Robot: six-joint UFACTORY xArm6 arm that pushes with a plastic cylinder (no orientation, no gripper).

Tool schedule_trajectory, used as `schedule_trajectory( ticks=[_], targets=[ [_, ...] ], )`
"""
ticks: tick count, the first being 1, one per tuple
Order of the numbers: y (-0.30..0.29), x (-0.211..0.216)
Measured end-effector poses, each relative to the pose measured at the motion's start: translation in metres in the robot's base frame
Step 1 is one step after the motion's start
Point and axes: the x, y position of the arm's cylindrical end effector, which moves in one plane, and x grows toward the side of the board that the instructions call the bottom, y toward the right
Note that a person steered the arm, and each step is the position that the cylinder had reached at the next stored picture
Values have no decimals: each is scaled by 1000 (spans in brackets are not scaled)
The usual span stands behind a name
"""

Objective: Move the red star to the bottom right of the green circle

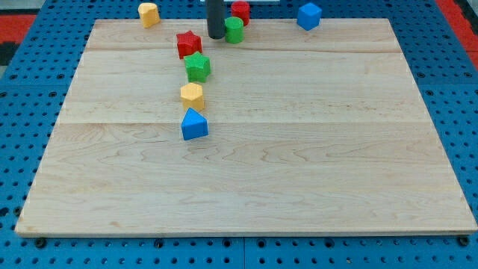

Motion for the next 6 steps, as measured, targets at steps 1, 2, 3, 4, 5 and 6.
schedule_trajectory(
  ticks=[1, 2, 3, 4, 5, 6],
  targets=[
    [-11, 0],
    [-73, -13],
    [-131, 17],
    [-84, 34],
    [5, 34],
    [23, 44]
  ],
)
